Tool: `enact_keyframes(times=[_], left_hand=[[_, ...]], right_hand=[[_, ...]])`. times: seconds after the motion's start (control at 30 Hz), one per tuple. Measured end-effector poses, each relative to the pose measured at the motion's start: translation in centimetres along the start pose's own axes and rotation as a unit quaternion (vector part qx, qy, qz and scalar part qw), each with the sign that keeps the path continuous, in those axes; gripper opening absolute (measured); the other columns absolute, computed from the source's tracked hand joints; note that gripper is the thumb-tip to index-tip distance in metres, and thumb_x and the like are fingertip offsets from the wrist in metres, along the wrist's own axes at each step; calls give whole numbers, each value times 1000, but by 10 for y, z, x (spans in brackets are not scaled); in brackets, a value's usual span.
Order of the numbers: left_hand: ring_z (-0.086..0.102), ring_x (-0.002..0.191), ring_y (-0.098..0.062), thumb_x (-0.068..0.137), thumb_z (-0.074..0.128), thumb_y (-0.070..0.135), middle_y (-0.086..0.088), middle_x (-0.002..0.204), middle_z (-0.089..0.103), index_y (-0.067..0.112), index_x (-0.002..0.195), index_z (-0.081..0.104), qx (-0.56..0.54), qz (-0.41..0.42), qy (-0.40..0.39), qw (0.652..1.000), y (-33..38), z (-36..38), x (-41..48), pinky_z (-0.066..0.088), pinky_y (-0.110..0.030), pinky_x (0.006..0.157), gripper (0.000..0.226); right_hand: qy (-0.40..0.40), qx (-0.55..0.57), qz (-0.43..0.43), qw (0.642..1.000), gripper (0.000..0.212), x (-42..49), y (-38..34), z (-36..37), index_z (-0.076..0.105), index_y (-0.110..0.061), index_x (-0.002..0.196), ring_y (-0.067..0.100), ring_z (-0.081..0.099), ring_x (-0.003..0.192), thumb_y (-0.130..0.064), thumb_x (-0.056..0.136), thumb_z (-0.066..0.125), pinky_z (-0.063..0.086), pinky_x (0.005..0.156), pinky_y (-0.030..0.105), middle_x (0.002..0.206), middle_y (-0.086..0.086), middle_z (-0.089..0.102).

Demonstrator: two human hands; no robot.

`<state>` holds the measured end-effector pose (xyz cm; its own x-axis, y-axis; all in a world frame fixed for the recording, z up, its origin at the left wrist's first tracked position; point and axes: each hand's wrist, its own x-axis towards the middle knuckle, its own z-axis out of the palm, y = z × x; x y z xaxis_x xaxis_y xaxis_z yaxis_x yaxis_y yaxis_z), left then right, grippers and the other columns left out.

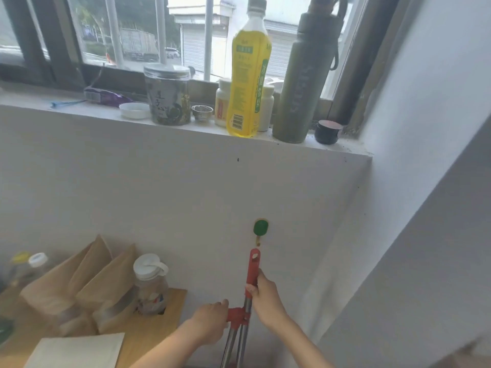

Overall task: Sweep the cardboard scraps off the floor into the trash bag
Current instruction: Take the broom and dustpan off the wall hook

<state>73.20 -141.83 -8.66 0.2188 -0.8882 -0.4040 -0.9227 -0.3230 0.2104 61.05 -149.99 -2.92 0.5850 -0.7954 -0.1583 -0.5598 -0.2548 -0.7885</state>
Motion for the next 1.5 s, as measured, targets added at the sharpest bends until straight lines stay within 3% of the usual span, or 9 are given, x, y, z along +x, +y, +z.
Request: enact_keyframes(times=[0.1,0.2,0.4,0.53,0.67,0.83,1.0,1.23,1.5], left_hand=[[55,110,-37,95,44,24,-16,121,57,7,120,39,24,37,19,999,6,-4,-104,39,-38,76,30],[57,108,-36,95,44,24,-16,118,59,7,120,41,41,47,44,997,9,-2,-165,44,-40,82,30],[60,103,-31,90,51,39,-10,112,63,12,112,46,4,41,103,994,19,-33,-168,49,-40,84,36],[63,92,-27,81,58,56,-6,100,67,15,100,57,46,46,156,986,29,-37,-224,50,-36,78,45],[65,82,-25,82,54,61,-5,87,69,15,87,62,78,54,225,970,37,-38,-274,50,-33,69,46],[65,81,-27,83,50,62,-6,86,68,14,85,61,105,59,270,955,49,-29,-326,49,-36,68,50],[61,66,-19,84,53,60,-2,76,64,14,80,61,71,48,278,957,76,-6,-384,47,-30,61,47],[61,64,-21,82,53,62,-2,73,64,14,80,59,65,45,284,955,111,51,-462,54,-36,64,49],[55,58,-18,83,50,63,1,69,59,15,80,55,93,68,280,953,122,75,-534,45,-30,56,49]], right_hand=[[31,-12,-11,999,32,-104,-37,7,47,-22,127,18,63,98,-13,96,44,51,89,27,108,4,65],[55,-17,-26,998,29,-168,-62,12,50,-17,124,22,62,102,-14,95,47,49,90,31,108,6,65],[96,-43,-51,993,28,-159,-86,-14,53,-10,124,28,61,107,-15,96,48,43,86,27,113,12,66],[122,-23,-92,988,27,-215,-110,-15,51,-11,123,25,62,96,-14,97,49,43,78,24,104,9,66],[138,13,-130,982,16,-260,-120,-17,56,-7,108,28,64,85,-17,95,53,50,77,34,93,13,67],[160,70,-161,971,17,-308,-122,-20,58,-5,100,22,65,76,-21,95,55,50,68,17,84,7,67],[112,187,-157,963,16,-365,-121,-16,51,-20,88,19,66,73,-34,91,58,55,79,38,78,3,63],[151,292,-103,939,29,-454,-114,6,50,-17,67,10,47,43,-31,86,67,46,48,20,54,0,50],[44,324,-153,933,29,-522,-115,8,48,-12,64,7,38,34,-9,91,58,39,40,20,44,-10,44]])
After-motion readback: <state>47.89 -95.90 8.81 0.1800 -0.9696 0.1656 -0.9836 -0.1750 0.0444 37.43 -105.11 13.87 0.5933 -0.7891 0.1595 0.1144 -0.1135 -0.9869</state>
